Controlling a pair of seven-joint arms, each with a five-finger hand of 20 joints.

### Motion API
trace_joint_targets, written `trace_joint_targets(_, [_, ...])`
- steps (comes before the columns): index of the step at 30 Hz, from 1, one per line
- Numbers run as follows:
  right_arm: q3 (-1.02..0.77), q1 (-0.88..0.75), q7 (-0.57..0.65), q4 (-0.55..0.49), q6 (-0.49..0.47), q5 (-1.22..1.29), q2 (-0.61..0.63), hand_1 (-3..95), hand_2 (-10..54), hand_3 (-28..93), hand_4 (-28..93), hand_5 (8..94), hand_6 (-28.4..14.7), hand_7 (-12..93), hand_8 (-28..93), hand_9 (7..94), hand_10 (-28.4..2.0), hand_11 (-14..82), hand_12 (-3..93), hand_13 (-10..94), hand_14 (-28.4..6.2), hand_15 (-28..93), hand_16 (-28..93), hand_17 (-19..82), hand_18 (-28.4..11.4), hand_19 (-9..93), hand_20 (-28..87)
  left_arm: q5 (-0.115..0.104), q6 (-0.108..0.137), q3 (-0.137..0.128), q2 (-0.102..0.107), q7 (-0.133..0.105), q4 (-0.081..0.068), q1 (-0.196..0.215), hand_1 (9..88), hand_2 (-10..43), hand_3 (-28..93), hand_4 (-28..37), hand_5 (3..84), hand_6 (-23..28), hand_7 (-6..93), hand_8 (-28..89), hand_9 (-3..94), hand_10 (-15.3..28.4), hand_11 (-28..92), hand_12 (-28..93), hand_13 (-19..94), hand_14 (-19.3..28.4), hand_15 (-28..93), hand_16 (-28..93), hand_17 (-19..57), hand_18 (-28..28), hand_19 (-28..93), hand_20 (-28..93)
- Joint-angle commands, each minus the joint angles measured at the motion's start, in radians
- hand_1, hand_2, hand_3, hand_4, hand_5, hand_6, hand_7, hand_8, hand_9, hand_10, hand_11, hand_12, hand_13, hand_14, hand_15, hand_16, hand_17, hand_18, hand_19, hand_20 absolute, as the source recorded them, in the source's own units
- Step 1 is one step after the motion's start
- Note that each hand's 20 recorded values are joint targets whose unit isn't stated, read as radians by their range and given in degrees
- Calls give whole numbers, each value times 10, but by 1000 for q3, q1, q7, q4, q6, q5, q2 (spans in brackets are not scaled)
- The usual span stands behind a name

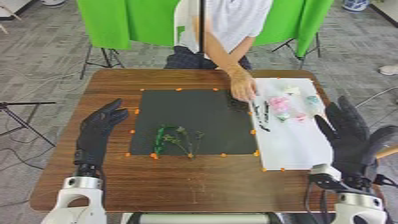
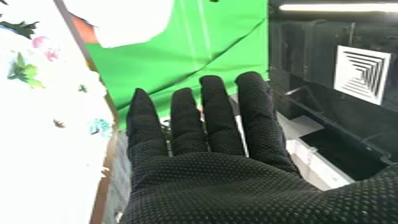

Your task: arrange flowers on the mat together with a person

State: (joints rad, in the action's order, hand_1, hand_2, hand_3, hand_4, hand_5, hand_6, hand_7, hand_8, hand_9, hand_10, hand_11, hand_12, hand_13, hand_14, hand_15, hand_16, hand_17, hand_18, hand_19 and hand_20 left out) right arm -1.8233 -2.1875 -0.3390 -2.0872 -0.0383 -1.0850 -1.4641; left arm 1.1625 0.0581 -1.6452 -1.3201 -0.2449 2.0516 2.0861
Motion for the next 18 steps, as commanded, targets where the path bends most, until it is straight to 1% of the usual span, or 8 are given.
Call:
trace_joint_targets(1, [20,2,1,-5,43,1,6,146,-70,449,-262,355,4,116,-102,362,-112,31,80,243,-80,98,6,155,-127,39,223,-3,-8,-2,-9,7,-1,16,236,-68,640,-249,469,42,107,-59,474,150,193,128,364,178,190,8,69,122,124,163])
trace_joint_targets(3, [29,3,1,-6,63,9,11,88,-69,580,-279,362,3,113,-100,366,-114,32,81,247,-82,99,7,156,-128,41,221,-2,-8,-2,-10,7,0,17,235,-68,641,-249,469,42,106,-59,474,149,193,128,364,178,190,8,69,122,124,163])
trace_joint_targets(4, [30,3,4,-6,64,11,10,74,-62,615,-279,366,3,112,-99,368,-115,32,80,248,-82,100,7,156,-129,41,221,-2,-8,-2,-10,7,0,17,236,-67,640,-249,469,43,106,-59,474,150,193,128,364,178,190,8,69,122,124,163])
trace_joint_targets(5, [32,5,7,-5,65,10,10,54,-46,666,-280,370,2,111,-98,369,-116,33,79,251,-83,101,8,156,-130,42,222,-5,-4,-1,-6,7,0,18,236,-67,640,-249,469,43,106,-58,474,150,193,128,364,178,190,8,69,122,124,163])
trace_joint_targets(6, [34,4,10,-6,68,9,11,50,-39,686,-277,374,2,111,-98,370,-116,33,79,254,-84,102,9,158,-131,42,222,-7,-3,-1,-4,6,0,18,236,-67,640,-249,470,43,105,-59,473,149,193,128,363,178,190,8,69,122,124,163])
trace_joint_targets(9, [43,11,13,-2,70,13,13,49,-31,705,-270,384,2,111,-98,378,-117,36,80,264,-88,107,11,161,-132,44,223,-10,-1,0,-1,6,-1,15,237,-66,637,-249,469,43,105,-58,474,150,193,129,363,179,190,8,69,122,124,163])
trace_joint_targets(18, [57,22,19,2,88,11,18,50,-28,704,-264,408,-1,115,-98,395,-122,40,82,284,-91,116,16,169,-135,47,225,-14,1,2,5,6,-3,9,237,-67,638,-247,469,43,105,-58,473,149,193,129,363,179,190,8,69,122,125,164])
